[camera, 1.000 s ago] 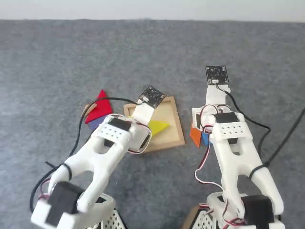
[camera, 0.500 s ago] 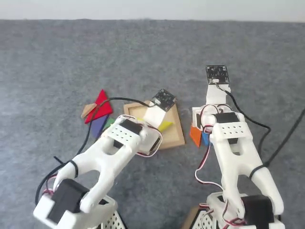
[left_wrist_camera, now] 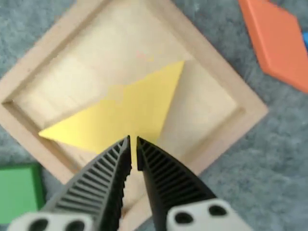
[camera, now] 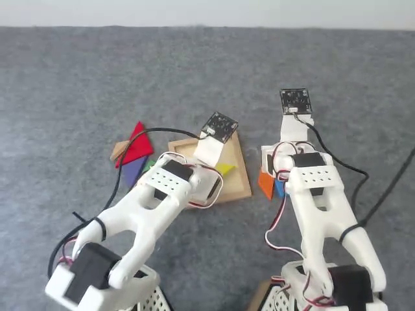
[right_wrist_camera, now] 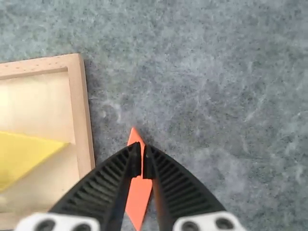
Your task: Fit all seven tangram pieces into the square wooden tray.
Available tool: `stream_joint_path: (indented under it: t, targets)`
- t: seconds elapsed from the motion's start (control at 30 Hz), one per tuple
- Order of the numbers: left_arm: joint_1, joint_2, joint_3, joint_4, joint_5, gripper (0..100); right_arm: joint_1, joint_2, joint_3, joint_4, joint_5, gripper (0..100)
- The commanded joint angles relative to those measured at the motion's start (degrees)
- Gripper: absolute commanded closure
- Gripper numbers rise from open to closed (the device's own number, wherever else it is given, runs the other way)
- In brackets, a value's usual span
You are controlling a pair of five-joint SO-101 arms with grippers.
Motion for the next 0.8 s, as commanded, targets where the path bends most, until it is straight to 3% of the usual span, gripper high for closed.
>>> stream_joint_path:
  t: [0.0,0.17,0.27,0.37,0.6,0.77]
  targets:
    - [-2.8,-6.3,-1.9,6.0,-0.3,99,-0.7,-1.5,-0.3,0.3,-0.2,99.1]
    - [-19.7,-26.2,7.3,4.4,3.2,99,-11.6,-1.1,-0.2,1.4,6.2,99.1]
    - [-31.6,-39.5,14.0,2.3,6.2,99,-17.2,-0.8,0.4,0.9,6.4,99.1]
    - [-39.4,-47.8,18.6,1.8,6.5,99,-21.2,-0.7,1.8,-2.2,6.2,99.1]
    - [-43.0,-46.4,19.8,0.5,6.5,99,-27.2,8.0,1.7,-7.7,3.1,99.1]
    - [-43.1,-41.5,18.4,-1.4,6.5,99,-27.1,13.1,-3.7,-3.9,3.1,99.1]
